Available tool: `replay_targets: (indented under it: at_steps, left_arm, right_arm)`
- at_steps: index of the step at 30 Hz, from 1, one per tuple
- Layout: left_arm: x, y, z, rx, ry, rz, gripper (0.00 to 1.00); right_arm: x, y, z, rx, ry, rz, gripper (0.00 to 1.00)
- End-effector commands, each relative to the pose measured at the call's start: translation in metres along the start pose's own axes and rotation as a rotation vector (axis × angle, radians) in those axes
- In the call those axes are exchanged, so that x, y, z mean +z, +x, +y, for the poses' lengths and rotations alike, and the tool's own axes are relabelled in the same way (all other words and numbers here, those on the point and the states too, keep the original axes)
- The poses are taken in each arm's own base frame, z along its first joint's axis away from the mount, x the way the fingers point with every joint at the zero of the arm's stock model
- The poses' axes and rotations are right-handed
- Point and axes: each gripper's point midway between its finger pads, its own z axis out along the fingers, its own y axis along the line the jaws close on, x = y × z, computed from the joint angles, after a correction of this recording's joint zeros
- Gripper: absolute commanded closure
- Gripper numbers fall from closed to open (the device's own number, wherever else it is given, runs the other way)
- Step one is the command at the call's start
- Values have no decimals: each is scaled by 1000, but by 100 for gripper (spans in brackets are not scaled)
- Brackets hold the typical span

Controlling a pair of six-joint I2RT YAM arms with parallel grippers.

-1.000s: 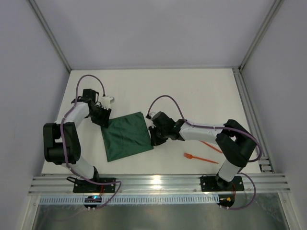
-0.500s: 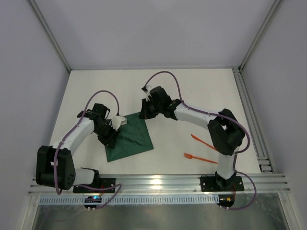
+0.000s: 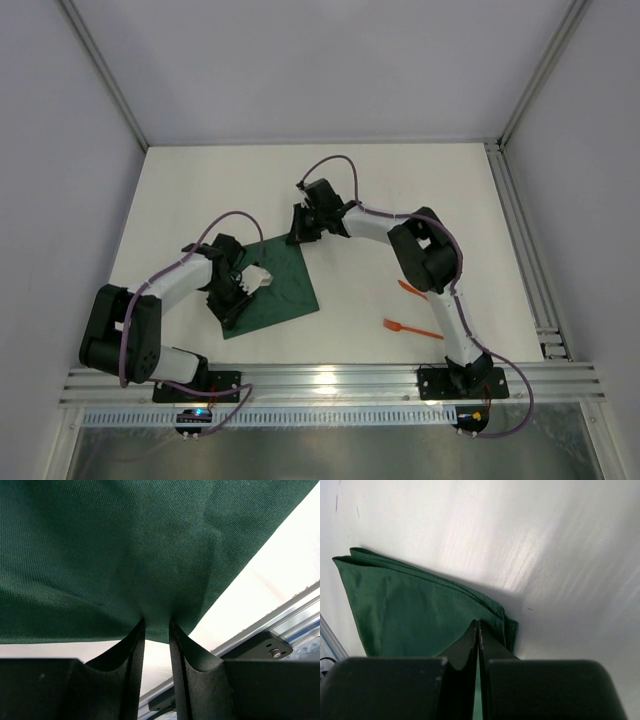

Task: Fold the napkin into a case and place the utensils inside
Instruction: Smooth out the square-folded napkin at the center of the board, then pick up the top corner of the square-folded napkin from the center of the board.

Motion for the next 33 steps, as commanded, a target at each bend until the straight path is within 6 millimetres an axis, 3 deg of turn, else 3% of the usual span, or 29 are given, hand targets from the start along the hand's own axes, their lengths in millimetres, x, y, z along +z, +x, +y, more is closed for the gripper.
replay_targets:
  at_steps: [1, 7, 11, 13, 15, 18, 20, 23, 28, 33]
  left_arm:
    - [6, -2, 7, 48, -27, 4, 72]
    - [-8, -15, 3, 72, -12, -51, 72]
    - [-42, -45, 2, 77, -18, -175, 67]
    - [-61, -56, -2, 54, -7, -249, 64]
    - [-85, -69, 15, -10, -57, -333, 63]
    - [-104, -71, 55, -187, -160, -387, 63]
    - [-106, -69, 87, -331, -202, -423, 63]
    - [-99, -59, 119, -500, -190, -429, 63]
    - [-80, -55, 134, -557, -184, -406, 63]
    - [-61, -53, 142, -578, -184, -387, 63]
  right_arm:
    - [-1, -17, -10, 67, 26, -30, 96]
    - [-13, -33, 0, -2, 16, -46, 96]
    - [-41, -52, 33, -95, -61, -84, 96]
    - [-53, -58, 38, -134, -54, -105, 96]
    - [-64, -62, 37, -152, -10, -121, 92]
    - [-66, -60, 25, -166, 47, -114, 84]
    - [-63, -59, 16, -173, 82, -104, 80]
    - [-55, -50, 3, -171, 119, -70, 77]
    - [-43, -39, -8, -196, 147, -25, 76]
    - [-30, -32, -2, -202, 108, -4, 76]
